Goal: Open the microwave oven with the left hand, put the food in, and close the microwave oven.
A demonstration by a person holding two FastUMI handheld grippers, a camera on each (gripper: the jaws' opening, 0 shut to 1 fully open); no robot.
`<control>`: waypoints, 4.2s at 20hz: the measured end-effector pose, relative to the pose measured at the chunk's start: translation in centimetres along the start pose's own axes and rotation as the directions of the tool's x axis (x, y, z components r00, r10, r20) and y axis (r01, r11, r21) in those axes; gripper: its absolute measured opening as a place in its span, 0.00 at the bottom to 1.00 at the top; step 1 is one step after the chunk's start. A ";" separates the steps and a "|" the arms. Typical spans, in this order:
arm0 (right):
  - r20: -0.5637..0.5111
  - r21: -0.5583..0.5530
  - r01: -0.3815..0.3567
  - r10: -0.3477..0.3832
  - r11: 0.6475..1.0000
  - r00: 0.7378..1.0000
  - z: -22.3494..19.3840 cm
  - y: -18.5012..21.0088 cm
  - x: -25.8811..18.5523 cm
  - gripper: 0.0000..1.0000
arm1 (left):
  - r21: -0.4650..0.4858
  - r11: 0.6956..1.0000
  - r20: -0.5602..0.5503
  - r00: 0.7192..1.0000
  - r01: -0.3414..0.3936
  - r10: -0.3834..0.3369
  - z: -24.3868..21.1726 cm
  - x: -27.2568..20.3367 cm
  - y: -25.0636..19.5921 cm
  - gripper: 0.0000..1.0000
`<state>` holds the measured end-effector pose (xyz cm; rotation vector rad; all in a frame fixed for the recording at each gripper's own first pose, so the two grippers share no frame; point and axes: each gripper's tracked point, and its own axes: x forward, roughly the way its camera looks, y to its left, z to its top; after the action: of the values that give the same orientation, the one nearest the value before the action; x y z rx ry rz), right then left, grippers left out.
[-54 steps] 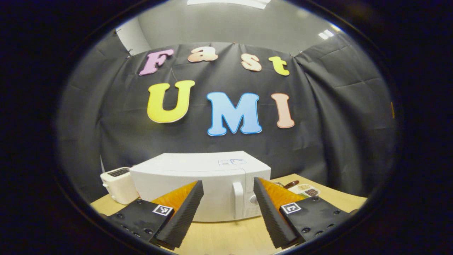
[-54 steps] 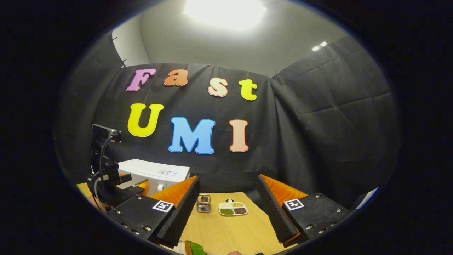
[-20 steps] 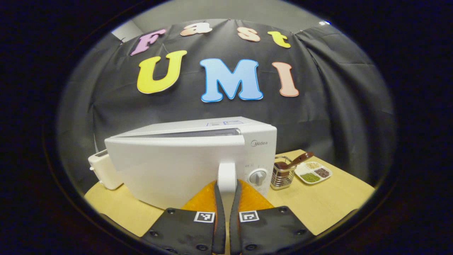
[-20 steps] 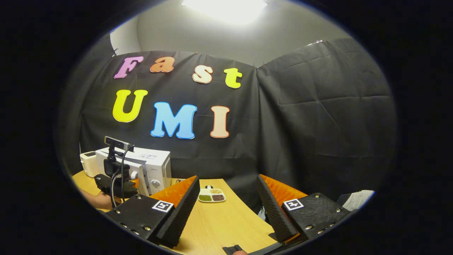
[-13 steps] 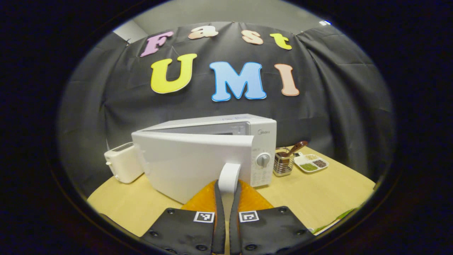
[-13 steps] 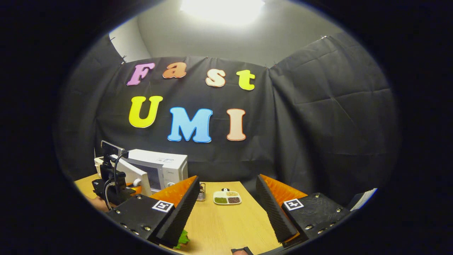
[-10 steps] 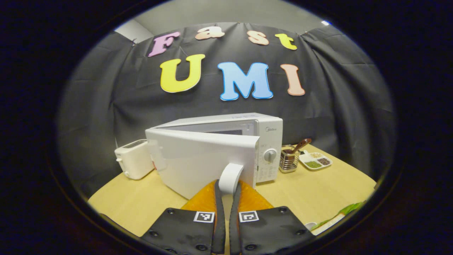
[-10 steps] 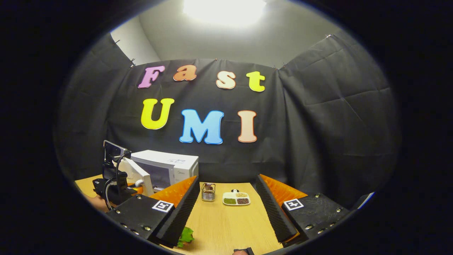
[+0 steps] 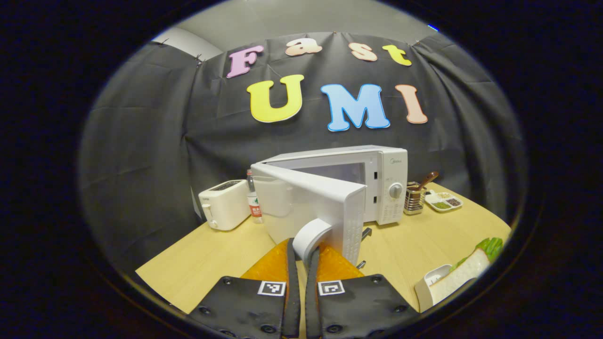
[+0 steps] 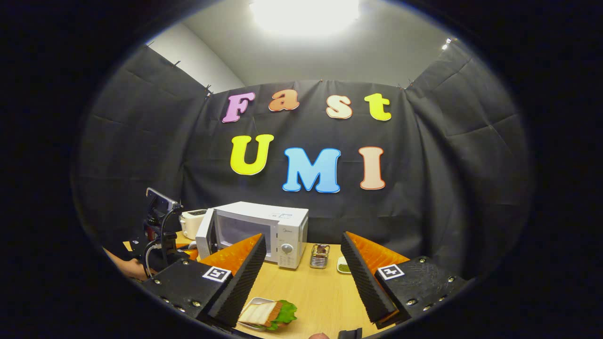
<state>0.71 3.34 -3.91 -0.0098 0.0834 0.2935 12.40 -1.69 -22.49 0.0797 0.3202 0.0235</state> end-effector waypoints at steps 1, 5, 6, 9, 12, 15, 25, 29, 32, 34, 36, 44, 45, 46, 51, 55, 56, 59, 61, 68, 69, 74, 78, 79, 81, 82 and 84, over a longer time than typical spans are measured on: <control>0.004 0.002 -0.010 0.010 1.000 1.000 0.2 1.0 0.4 0.97 | 0.000 1.000 0.003 1.000 0.002 -0.002 -0.2 -0.3 0.8 0.11; 0.001 0.017 -0.014 0.014 1.000 1.000 0.4 5.4 2.0 0.97 | 0.009 0.999 0.012 0.999 0.040 -0.040 -1.0 -1.3 4.4 0.11; -0.001 0.022 -0.010 0.010 1.000 1.000 0.5 6.5 2.4 0.98 | 0.009 0.999 0.012 0.999 0.050 -0.050 -1.3 -1.4 5.4 0.11; -0.001 0.036 0.008 -0.008 0.999 1.000 0.8 9.6 3.1 0.97 | 0.012 0.997 0.016 0.997 0.080 -0.080 -1.7 -1.8 8.3 0.11; -0.008 0.001 0.018 -0.018 1.000 1.000 0.5 12.5 4.1 0.97 | 0.009 0.994 0.015 0.994 0.107 -0.108 -2.3 -1.8 11.1 0.11; -0.013 0.010 0.027 -0.026 1.000 1.000 0.2 15.3 5.1 0.97 | 0.004 0.990 0.021 0.990 0.140 -0.140 -2.6 -1.8 13.2 0.11; -0.054 0.019 0.055 -0.054 0.998 0.997 -0.7 16.7 6.9 0.98 | -0.021 0.988 0.010 0.988 0.153 -0.153 -4.0 -4.0 17.4 0.43; -0.115 0.040 0.039 -0.034 0.998 0.993 -2.5 13.8 7.9 0.98 | -0.054 0.995 0.015 0.997 0.082 -0.081 -2.8 -7.8 17.7 0.87; -0.171 0.091 0.030 -0.014 0.995 0.985 -4.0 11.2 8.4 0.98 | -0.074 0.997 0.075 0.997 0.019 -0.013 0.6 -10.7 17.2 0.99; -0.204 0.126 0.031 -0.005 0.991 0.979 -4.9 9.2 8.6 0.98 | -0.088 0.996 0.110 0.994 -0.007 0.017 2.8 -12.3 16.4 1.00; -0.251 0.168 0.038 0.005 0.985 0.968 -6.4 7.2 8.5 0.97 | -0.097 0.995 0.152 0.988 -0.021 0.036 5.5 -13.3 15.2 0.97; -0.481 0.289 0.058 0.093 0.956 0.872 -15.0 1.8 7.3 0.98 | -0.083 0.996 0.261 0.965 -0.013 0.034 12.2 -15.8 9.1 0.99; -0.506 0.304 0.058 0.109 0.951 0.856 -16.0 1.7 7.0 0.98 | -0.080 0.997 0.263 0.964 -0.012 0.033 12.4 -15.8 8.5 0.98; -0.529 0.321 0.057 0.129 0.946 0.839 -17.0 1.7 6.7 0.99 | -0.077 0.997 0.262 0.964 -0.017 0.036 12.5 -15.8 8.0 0.97; -0.626 0.403 0.076 0.215 0.912 0.749 -21.3 1.7 4.9 0.98 | -0.070 0.997 0.251 0.967 -0.014 0.031 12.5 -16.0 5.5 1.00; -0.665 0.500 0.085 0.319 0.862 0.675 -23.5 3.1 3.2 0.99 | -0.065 0.998 0.249 0.968 -0.020 0.035 12.6 -15.8 4.3 1.00; -0.674 0.515 0.088 0.339 0.853 0.657 -24.1 3.5 2.9 0.98 | -0.061 0.998 0.248 0.968 -0.021 0.035 12.6 -15.8 3.9 1.00; -0.689 0.557 0.092 0.397 0.826 0.606 -25.1 4.4 1.7 0.98 | -0.055 0.998 0.239 0.970 -0.024 0.037 12.4 -15.8 3.2 1.00; -0.706 0.573 0.097 0.430 0.814 0.563 -26.1 5.0 1.1 0.97 | -0.052 0.998 0.240 0.970 -0.032 0.044 12.6 -15.9 2.9 1.00; -0.711 0.621 0.089 0.512 0.778 0.482 -26.7 6.3 -0.3 0.45 | -0.050 0.996 0.253 0.963 -0.079 0.089 13.3 -16.6 2.5 0.97; -0.708 0.623 0.077 0.519 0.779 0.480 -26.6 6.3 -0.3 0.45 | -0.045 0.995 0.254 0.963 -0.085 0.094 13.5 -16.7 2.5 0.97; -0.662 0.636 0.016 0.535 0.772 0.524 -24.4 6.3 0.6 0.45 | -0.036 0.995 0.272 0.957 -0.096 0.102 14.3 -16.8 2.6 0.95; -0.673 0.607 0.009 0.508 0.795 0.537 -24.5 5.4 0.9 0.24 | -0.064 0.994 0.280 0.954 -0.094 0.108 14.5 -16.1 3.5 1.00; -0.673 0.621 0.022 0.518 0.783 0.528 -24.7 6.1 0.8 0.27 | -0.074 0.993 0.278 0.954 -0.092 0.109 14.6 -15.9 3.9 1.00; -0.657 0.649 0.053 0.523 0.759 0.543 -23.9 6.3 1.4 0.27 | -0.098 0.992 0.283 0.953 -0.083 0.108 14.8 -15.3 4.8 0.95; -0.652 0.653 0.065 0.516 0.755 0.555 -23.3 6.1 1.7 0.27 | -0.109 0.991 0.290 0.951 -0.074 0.103 15.2 -15.0 5.3 0.95; -0.619 0.679 0.079 0.513 0.730 0.595 -21.6 6.4 3.0 0.26 | -0.122 0.991 0.302 0.949 -0.063 0.097 15.8 -14.1 6.4 0.95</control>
<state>-0.06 9.86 -25.63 0.6004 1.1035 0.5063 3.97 3.05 -2.59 -0.0144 0.0034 0.1082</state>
